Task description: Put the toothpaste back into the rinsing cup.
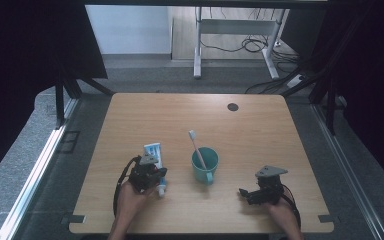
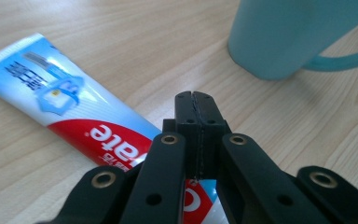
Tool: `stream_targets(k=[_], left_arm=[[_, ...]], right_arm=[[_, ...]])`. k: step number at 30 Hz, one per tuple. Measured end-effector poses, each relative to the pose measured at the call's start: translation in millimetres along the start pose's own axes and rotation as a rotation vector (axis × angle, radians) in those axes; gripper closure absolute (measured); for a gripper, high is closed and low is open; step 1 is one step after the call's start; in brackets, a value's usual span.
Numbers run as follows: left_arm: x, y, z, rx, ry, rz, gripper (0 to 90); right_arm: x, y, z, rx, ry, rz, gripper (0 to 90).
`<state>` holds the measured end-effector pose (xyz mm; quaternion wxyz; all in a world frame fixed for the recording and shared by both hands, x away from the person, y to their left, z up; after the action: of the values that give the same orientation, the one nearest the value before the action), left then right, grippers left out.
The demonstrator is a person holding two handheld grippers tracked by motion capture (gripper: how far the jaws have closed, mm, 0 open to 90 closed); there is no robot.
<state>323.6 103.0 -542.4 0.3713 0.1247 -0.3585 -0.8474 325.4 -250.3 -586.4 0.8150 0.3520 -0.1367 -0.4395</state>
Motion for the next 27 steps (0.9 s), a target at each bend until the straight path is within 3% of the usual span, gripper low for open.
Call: stream_targets(k=[11, 27], left_arm=[[5.2, -8.6, -7.7, -0.028, -0.011, 0.007, 89.8], [-5.6, -20.9, 14.3, -0.030, 0.015, 0.031, 89.7]], right_arm=[[0.0, 0.0, 0.0, 0.000, 0.000, 0.000, 0.0], [0.0, 0.0, 0.0, 0.000, 0.000, 0.000, 0.0]])
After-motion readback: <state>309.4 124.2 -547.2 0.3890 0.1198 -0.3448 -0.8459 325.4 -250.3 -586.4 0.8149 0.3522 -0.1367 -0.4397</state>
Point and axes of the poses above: each handheld gripper's, and its own axes: z roughly backward along the jaws, y roughly out of its top, x roughly to its right, the point moved 6 cm from there along -z, roughly forward along the jaws, and after that the axes turned 7 degrees about -z, right-handed, at the moved point
